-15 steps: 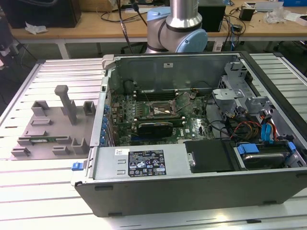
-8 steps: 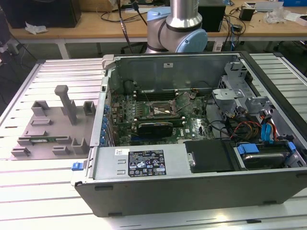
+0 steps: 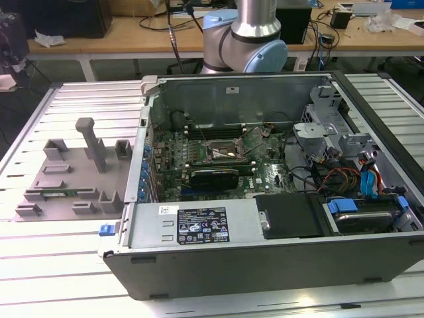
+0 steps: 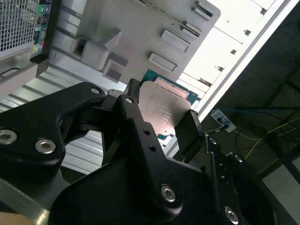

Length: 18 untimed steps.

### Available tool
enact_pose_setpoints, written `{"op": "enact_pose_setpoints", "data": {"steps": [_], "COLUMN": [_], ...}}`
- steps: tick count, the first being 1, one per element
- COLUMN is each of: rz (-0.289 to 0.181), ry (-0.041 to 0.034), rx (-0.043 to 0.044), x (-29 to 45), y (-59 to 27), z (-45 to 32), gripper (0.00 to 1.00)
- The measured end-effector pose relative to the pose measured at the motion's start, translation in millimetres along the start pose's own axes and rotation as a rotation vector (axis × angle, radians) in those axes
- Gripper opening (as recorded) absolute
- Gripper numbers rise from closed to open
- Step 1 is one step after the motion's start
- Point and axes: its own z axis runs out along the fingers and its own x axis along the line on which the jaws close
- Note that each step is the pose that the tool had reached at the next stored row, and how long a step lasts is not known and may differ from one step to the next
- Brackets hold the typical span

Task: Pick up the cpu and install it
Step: 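Pick up the cpu and move it towards the insertion slot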

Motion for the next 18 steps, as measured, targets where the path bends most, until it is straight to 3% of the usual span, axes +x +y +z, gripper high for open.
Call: {"op": "enact_pose_setpoints", "data": {"steps": [11, 18], "rz": [0.000, 0.000], "ry": [-0.0001, -0.0001], "rx": [-0.0001, -0.0001], "x": [-21.1, -40.9], "y": [0.9, 1.6], "z": [0.7, 1.3], "gripper": [0.55, 0.55]}}
